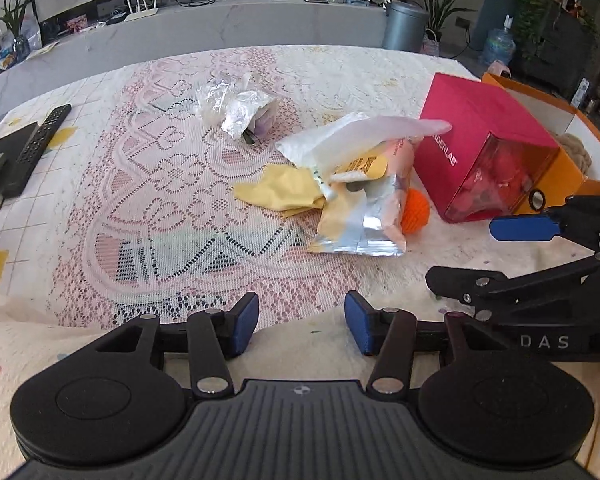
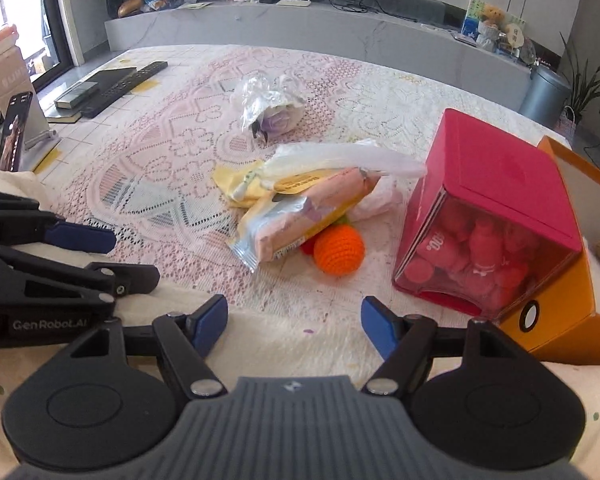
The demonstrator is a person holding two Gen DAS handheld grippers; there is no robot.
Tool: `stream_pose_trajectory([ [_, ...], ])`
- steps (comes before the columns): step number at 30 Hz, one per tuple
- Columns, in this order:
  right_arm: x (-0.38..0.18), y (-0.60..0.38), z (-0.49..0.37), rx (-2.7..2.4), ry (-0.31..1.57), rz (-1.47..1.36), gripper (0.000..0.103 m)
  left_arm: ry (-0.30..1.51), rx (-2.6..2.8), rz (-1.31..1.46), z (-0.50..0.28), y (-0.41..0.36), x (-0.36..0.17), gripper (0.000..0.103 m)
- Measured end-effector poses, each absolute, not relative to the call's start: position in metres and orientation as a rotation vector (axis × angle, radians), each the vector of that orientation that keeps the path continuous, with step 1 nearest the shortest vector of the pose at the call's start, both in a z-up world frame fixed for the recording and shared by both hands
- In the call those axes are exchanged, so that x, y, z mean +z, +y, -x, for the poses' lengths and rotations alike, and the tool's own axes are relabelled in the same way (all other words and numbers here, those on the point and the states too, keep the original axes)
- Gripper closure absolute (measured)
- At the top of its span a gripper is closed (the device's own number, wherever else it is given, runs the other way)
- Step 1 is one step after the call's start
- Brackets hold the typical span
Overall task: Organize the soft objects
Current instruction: 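Grasp the yellow cloth with the left tool while the right tool grasps the white plastic bag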
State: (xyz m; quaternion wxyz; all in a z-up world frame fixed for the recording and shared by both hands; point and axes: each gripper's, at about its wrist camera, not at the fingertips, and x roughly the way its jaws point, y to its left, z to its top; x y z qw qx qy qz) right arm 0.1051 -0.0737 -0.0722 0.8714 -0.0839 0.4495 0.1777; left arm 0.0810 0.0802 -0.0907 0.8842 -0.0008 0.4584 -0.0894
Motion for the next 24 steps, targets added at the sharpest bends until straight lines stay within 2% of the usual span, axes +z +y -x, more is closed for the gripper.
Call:
stream_pose_trajectory([
  [3,-0.062,-0.075,-0.112,0.366,0.901,0.157,0.030,0.911,-0.210,0.042,-0.089,0.086,-0.084,0.050],
  [11,-0.041,-0.061,-0.154,0.412,0.791,0.261,0.031,0.894,-0.213,-0.019,-0.127,0.086,-0.075,0.050],
  [13,-0.042,-0.057,-0.168,0.441,0.778,0.308,0.028,0.893,-0.211,-0.048,-0.137,0.087,-0.075,0.050],
  [16,-0.050,-0.050,-0.191,0.484,0.775,0.391,0.019,0.903,-0.205,-0.072,-0.151,0.089,-0.078,0.051],
  [24,-0.080,-0.041,-0.239,0.550,0.880,0.453,0.019,0.947,-0.177,0.042,-0.183,0.104,-0.093,0.051],
])
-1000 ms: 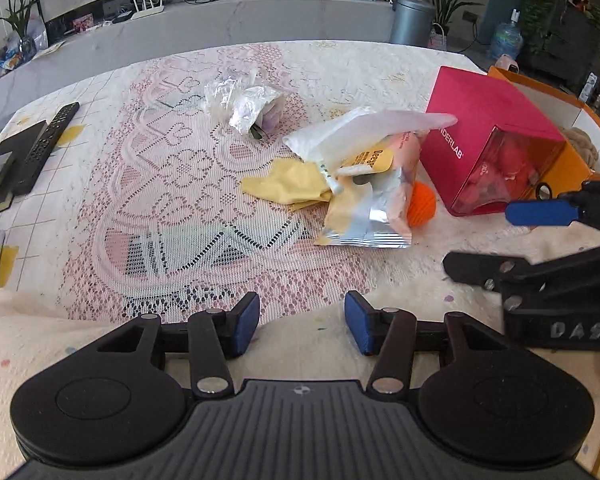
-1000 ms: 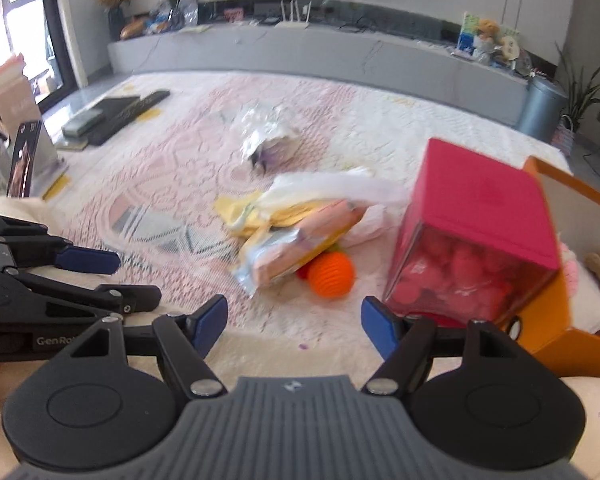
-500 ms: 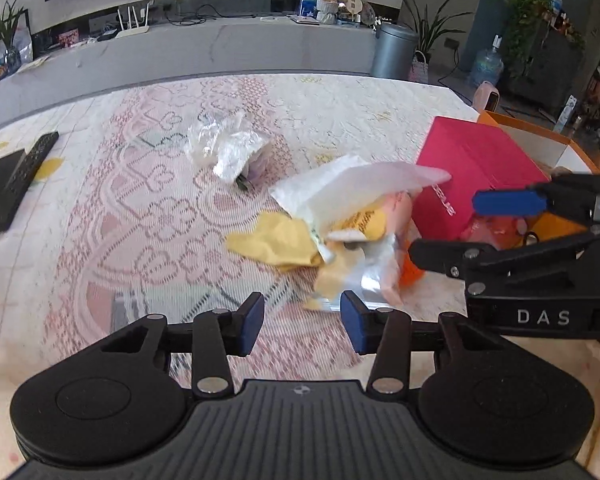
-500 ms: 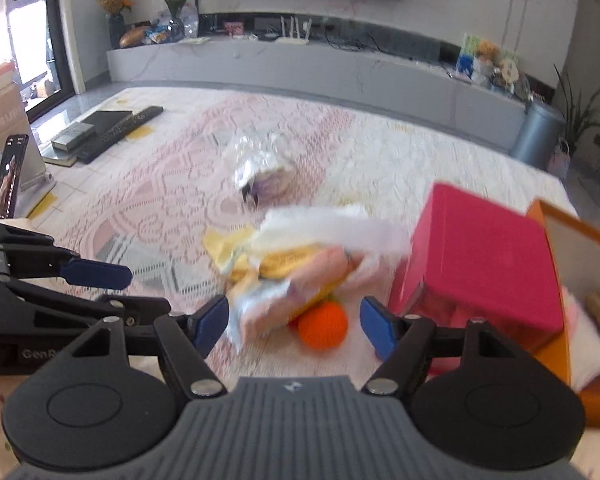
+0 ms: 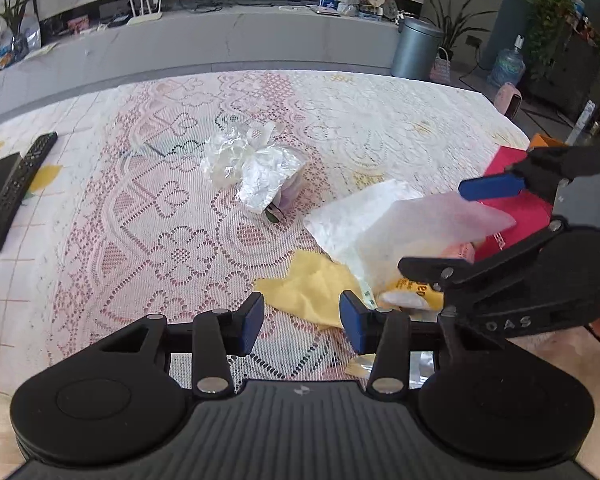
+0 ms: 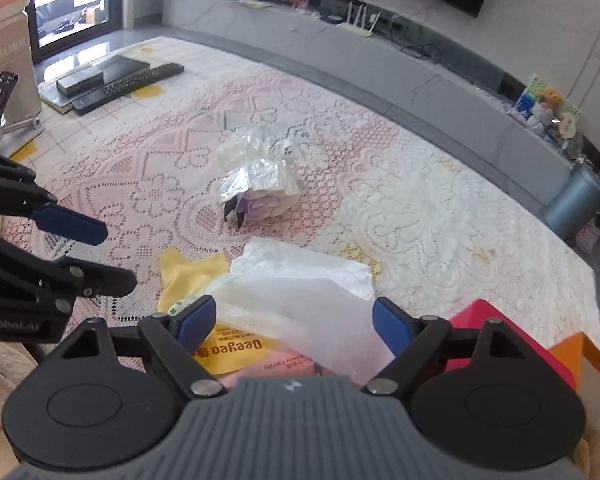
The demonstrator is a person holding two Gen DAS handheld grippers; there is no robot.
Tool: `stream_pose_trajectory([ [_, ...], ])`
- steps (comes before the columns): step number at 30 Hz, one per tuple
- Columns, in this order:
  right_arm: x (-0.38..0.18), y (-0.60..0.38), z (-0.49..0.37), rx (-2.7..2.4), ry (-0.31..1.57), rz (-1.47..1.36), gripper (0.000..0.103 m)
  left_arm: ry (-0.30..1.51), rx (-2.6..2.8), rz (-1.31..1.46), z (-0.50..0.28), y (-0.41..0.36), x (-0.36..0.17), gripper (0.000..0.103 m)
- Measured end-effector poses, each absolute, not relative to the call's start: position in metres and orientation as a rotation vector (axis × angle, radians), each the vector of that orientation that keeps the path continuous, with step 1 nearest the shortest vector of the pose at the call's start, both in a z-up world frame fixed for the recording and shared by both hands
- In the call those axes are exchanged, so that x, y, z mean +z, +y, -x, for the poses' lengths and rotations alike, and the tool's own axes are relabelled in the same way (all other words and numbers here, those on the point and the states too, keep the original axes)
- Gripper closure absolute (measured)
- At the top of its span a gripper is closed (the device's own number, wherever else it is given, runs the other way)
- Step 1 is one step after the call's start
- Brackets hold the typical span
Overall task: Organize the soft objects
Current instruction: 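Grasp the yellow cloth with the left tool while the right tool grasps the white plastic bag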
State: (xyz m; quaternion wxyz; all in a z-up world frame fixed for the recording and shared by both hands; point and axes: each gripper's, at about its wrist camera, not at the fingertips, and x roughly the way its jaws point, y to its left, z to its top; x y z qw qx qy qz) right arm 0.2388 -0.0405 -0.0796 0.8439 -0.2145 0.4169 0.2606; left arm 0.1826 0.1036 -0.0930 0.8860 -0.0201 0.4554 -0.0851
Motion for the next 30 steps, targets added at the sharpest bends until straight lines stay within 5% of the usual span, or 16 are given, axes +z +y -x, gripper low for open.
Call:
stream_pose_trajectory([
  [4,-0.094,-0.039,-0.248,0.568,0.936,0.423,0.023,0.975,-0.169,0.065,-0.186,0.107,-0.100,0.051],
  [7,-0.101,-0.042,-0.252,0.566,0.986,0.374,0.044,0.996,-0.162,0.059,-0.187,0.106,-0.105,0.051],
  [9,-0.103,-0.044,-0.253,0.562,0.994,0.342,0.049,0.996,-0.165,0.053,-0.186,0.104,-0.105,0.051],
  [15,-0.091,-0.049,-0.252,0.537,0.965,0.323,0.094,1.001,-0.178,0.047,-0.184,0.104,-0.104,0.051],
  [22,-0.057,-0.057,-0.237,0.558,0.873,0.283,0.102,1.024,-0.234,0.057,-0.190,0.101,-0.106,0.050],
  [30,-0.080,-0.064,-0.246,0.504,0.954,0.213,0.103,1.071,-0.277,0.088,-0.207,0.100,-0.120,0.036],
])
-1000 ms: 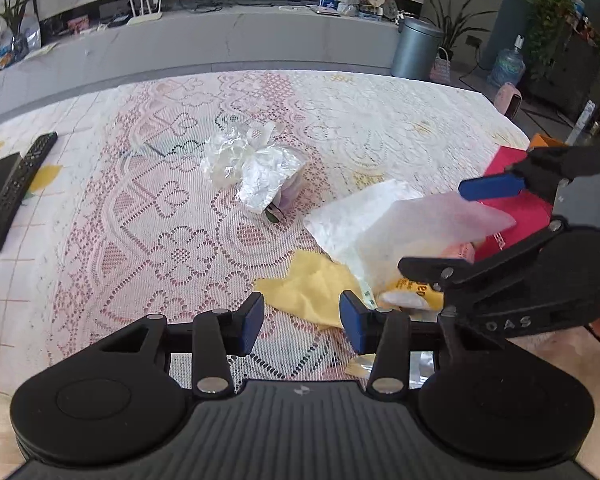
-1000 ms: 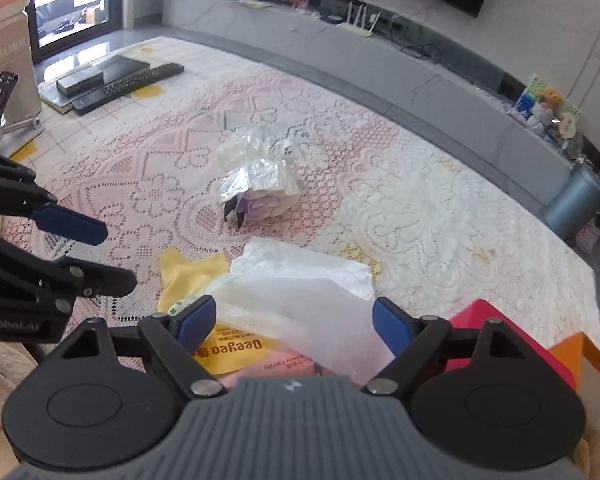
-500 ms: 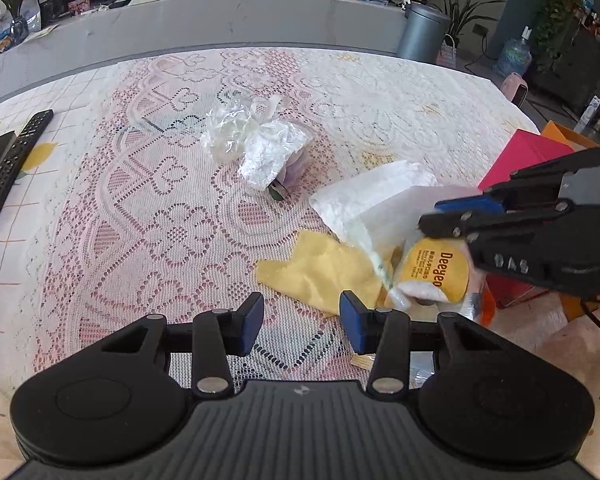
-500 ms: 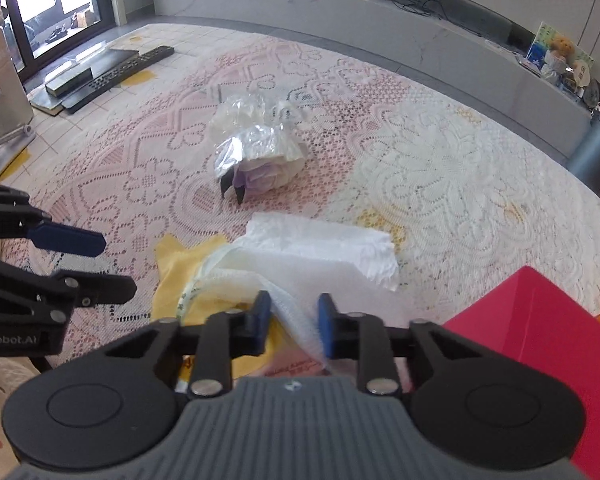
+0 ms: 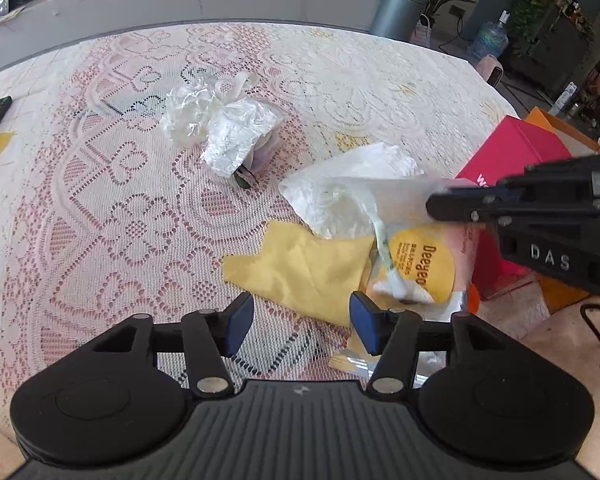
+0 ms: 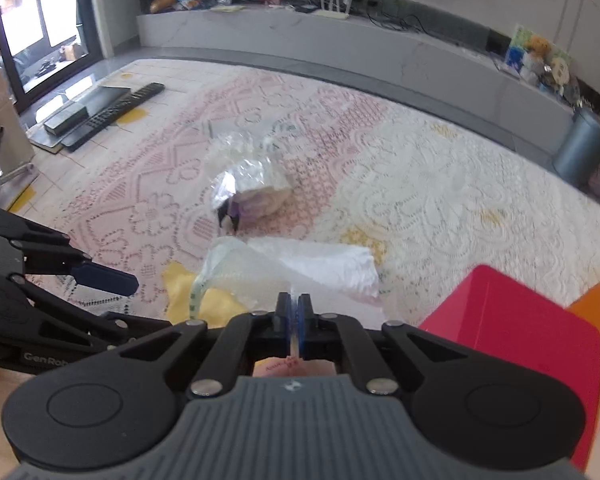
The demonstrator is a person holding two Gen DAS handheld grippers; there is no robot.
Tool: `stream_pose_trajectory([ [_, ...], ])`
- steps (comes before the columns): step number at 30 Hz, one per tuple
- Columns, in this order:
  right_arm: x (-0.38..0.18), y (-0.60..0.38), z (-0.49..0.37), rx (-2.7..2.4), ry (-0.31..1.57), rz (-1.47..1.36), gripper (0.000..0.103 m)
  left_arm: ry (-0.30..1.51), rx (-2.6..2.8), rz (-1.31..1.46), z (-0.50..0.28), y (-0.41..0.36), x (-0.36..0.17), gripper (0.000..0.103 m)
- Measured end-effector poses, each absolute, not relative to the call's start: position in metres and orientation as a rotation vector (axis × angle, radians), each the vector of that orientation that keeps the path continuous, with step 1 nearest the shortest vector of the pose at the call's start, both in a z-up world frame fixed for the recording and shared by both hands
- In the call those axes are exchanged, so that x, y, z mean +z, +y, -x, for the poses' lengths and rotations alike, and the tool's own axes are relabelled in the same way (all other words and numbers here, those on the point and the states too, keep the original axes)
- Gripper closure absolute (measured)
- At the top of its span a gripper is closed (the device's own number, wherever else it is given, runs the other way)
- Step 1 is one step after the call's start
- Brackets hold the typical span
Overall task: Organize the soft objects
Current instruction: 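Grasp the yellow cloth with the left tool while the right tool grasps the white plastic bag, then carry the yellow cloth and white bag into the shoebox and open both tools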
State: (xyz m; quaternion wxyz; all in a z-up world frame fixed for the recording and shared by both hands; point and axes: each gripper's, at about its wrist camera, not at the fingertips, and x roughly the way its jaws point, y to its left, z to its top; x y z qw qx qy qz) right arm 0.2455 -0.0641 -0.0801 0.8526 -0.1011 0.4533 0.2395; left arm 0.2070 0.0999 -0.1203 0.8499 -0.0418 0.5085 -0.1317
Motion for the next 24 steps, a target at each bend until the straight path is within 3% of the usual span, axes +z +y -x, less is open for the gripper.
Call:
stream_pose_trajectory([
  [11,-0.096,-0.066,-0.248,0.531,0.989,0.158,0.103,1.096,-0.250,0.054,-0.230,0.083,-0.144,0.029],
  [14,-0.098,-0.065,-0.248,0.537,0.985,0.162,0.103,1.074,-0.251,0.003,-0.229,0.075,-0.145,0.037],
  [20,-0.100,-0.064,-0.248,0.540,0.983,0.158,0.102,1.034,-0.250,-0.070,-0.223,0.067,-0.144,0.085],
  [21,-0.099,-0.064,-0.248,0.539,0.982,0.157,0.102,1.026,-0.246,-0.068,-0.222,0.068,-0.143,0.097],
  [24,-0.097,-0.065,-0.247,0.534,0.975,0.159,0.102,1.000,-0.218,-0.020,-0.217,0.078,-0.136,0.097],
])
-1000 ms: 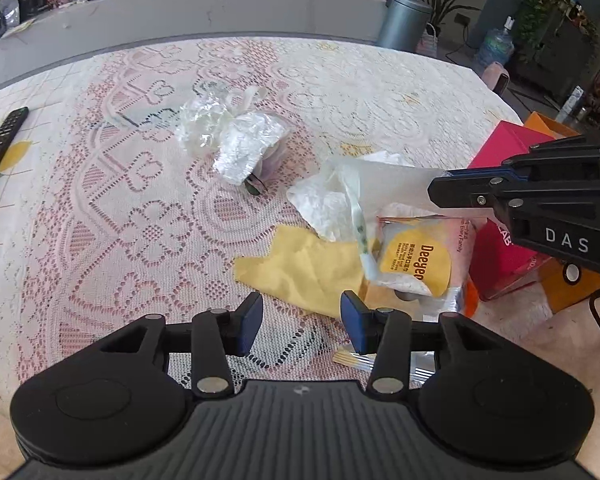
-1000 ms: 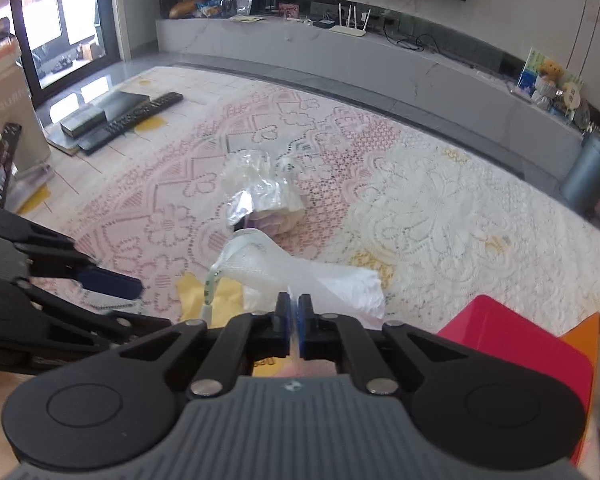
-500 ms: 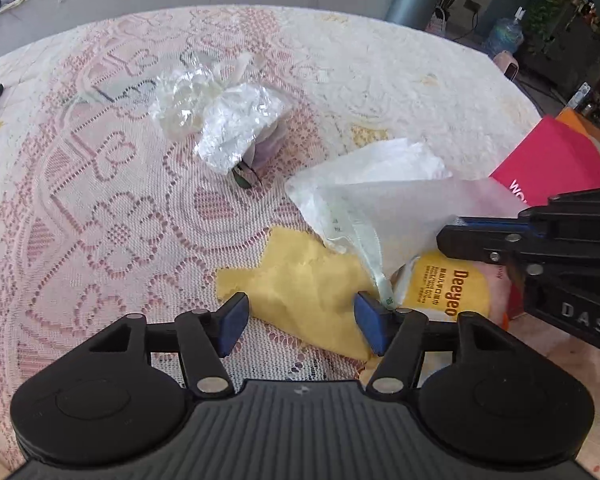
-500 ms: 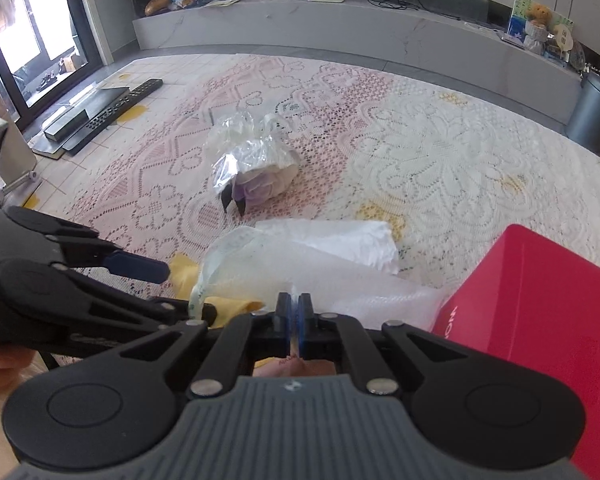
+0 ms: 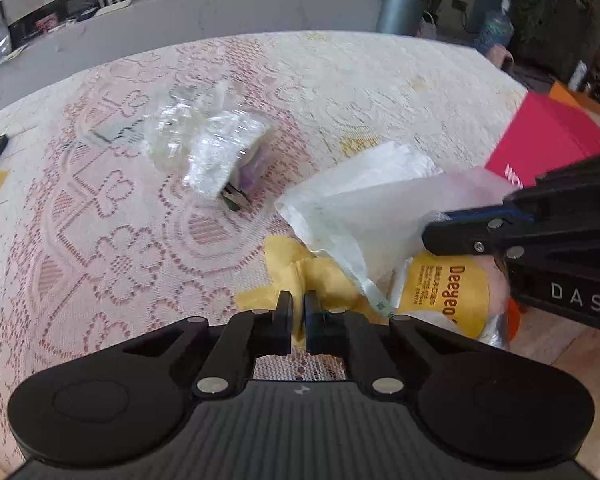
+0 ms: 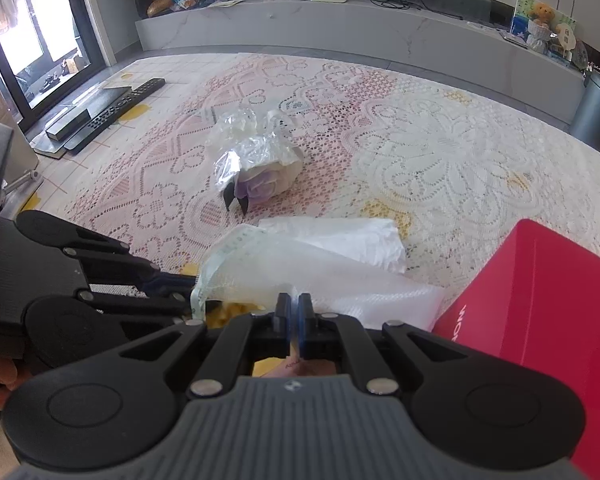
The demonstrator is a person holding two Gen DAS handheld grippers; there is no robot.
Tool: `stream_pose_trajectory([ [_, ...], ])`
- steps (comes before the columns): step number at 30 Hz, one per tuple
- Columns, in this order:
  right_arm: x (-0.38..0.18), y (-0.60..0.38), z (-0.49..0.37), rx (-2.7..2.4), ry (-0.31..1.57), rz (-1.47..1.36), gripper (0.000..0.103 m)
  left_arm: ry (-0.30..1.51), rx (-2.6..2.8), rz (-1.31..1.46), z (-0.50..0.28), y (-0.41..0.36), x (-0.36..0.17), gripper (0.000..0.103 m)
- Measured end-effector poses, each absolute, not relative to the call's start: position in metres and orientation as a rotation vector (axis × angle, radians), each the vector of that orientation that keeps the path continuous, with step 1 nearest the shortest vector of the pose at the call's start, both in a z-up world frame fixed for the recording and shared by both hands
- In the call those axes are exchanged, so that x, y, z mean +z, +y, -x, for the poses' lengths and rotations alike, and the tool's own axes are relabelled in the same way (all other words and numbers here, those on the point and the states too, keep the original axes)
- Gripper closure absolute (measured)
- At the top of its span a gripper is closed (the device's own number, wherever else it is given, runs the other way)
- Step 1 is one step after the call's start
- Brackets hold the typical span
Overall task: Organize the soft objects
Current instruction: 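Carry the yellow cloth and white bag into the shoebox and open both tools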
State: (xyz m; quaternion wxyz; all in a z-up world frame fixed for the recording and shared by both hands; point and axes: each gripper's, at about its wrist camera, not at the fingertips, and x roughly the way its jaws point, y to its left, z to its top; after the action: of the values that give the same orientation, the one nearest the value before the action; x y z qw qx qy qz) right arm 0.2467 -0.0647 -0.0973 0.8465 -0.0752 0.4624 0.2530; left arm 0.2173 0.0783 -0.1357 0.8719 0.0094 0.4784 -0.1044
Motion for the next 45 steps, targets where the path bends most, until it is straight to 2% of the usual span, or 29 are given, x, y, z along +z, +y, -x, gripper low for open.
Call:
stream_pose_trajectory([
  [12,-0.052,-0.079,-0.225,0.520,0.856,0.123,0.103,0.893,-0.091,0.134,-0.176,0.113,-0.081,0.098],
  [18,-0.031,-0.086,-0.202,0.526,0.828,0.081,0.103,0.849,-0.094,0.160,-0.150,0.106,-0.058,0.098],
  [34,0.028,-0.163,-0.127,0.423,0.716,0.013,0.103,0.729,-0.246,0.144,-0.104,0.047,-0.001,0.098],
  [45,0.053,-0.268,-0.106,0.216,0.670,-0.047,0.103,0.665,-0.457,0.112,-0.120,-0.031,0.030,0.098],
])
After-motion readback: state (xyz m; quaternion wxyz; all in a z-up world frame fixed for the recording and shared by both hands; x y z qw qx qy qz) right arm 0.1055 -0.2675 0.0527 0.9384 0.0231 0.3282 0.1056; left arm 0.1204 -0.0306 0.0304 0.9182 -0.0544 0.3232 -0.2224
